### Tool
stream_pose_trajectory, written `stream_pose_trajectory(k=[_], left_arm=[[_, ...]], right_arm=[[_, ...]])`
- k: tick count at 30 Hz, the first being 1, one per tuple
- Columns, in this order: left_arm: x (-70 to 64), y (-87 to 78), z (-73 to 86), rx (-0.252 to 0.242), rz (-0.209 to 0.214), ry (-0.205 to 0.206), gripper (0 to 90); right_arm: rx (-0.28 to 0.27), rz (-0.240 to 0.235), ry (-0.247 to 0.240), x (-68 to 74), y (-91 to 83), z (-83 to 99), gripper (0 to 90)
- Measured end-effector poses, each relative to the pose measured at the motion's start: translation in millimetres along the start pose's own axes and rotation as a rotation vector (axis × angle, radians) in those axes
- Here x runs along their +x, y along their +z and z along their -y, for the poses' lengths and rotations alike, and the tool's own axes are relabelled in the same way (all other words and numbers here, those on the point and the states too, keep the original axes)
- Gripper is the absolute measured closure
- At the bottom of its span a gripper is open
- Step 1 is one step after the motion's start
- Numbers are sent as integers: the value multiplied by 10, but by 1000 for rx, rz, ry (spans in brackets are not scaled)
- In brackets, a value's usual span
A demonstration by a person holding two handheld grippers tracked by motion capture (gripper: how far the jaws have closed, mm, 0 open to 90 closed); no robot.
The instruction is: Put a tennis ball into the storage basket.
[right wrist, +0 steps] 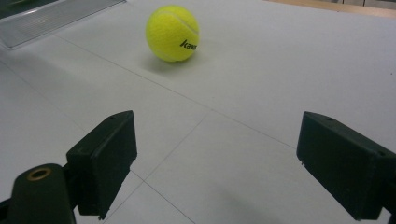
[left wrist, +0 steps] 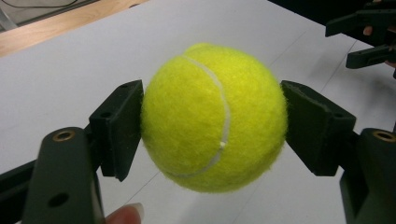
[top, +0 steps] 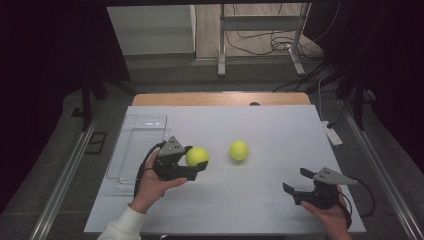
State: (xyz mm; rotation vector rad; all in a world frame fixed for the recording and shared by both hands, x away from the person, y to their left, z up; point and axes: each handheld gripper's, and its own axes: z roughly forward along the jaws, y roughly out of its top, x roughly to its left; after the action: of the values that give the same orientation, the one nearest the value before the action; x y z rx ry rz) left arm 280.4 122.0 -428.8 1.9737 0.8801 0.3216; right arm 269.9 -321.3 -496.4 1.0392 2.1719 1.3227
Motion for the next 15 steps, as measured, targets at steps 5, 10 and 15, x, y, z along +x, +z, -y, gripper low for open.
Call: stream_pose_trajectory(k=[5,10,15], left_arm=[[19,-23,-21,-16,-6,-5,267],[45,-70,-36,-52,-16,-16,267],[78,-98,-50,-66,-19,-28,267]], right_arm=[[0,0,0,-1,0,1,126],[0,0,-1,-1,-1,1,126],[3,2,-3,-2,4,2,126]])
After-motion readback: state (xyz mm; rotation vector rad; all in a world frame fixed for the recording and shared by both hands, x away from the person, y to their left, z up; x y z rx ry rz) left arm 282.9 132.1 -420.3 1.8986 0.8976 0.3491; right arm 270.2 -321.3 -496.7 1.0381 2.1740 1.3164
